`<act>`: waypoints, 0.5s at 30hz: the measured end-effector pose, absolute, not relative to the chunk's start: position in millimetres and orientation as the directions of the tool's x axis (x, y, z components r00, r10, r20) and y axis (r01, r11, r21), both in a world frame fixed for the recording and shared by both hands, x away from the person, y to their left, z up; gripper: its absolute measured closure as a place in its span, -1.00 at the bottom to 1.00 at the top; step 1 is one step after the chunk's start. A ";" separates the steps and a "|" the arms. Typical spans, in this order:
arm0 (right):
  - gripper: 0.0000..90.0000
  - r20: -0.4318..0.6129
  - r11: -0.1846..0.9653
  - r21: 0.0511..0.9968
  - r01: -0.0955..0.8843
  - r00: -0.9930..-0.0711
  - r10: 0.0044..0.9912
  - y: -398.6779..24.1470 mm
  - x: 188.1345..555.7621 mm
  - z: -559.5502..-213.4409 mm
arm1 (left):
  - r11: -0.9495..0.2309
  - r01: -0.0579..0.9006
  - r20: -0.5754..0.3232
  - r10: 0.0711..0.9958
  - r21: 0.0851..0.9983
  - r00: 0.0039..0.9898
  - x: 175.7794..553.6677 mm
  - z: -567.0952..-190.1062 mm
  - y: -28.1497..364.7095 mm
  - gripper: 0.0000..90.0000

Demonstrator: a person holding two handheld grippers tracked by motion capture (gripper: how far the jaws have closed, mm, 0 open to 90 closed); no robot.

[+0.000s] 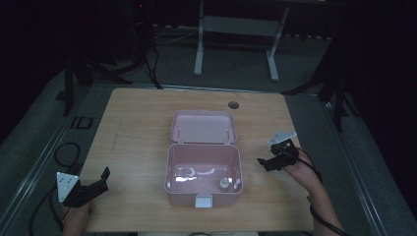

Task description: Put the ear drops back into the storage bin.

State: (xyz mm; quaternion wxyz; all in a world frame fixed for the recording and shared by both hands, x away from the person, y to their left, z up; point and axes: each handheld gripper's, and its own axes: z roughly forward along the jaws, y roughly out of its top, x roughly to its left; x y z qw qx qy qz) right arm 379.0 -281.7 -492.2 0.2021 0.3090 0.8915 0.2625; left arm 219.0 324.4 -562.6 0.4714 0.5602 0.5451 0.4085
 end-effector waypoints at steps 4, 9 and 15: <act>-0.75 -0.197 0.621 0.642 0.450 -0.685 0.701 -290.2 375.0 -505.9 | 0.038 0.225 -0.056 0.996 0.974 0.071 219.0 -562.6 324.2 -0.99; -0.75 -0.221 0.597 0.661 0.455 -0.642 0.734 -294.3 369.2 -515.0 | 0.039 0.226 -0.056 0.996 0.973 0.071 219.0 -562.6 324.3 -0.99; -0.75 -0.210 0.537 0.701 0.469 -0.584 0.784 -297.7 365.3 -523.8 | 0.040 0.223 -0.057 0.996 0.974 0.069 218.6 -562.6 324.3 -0.99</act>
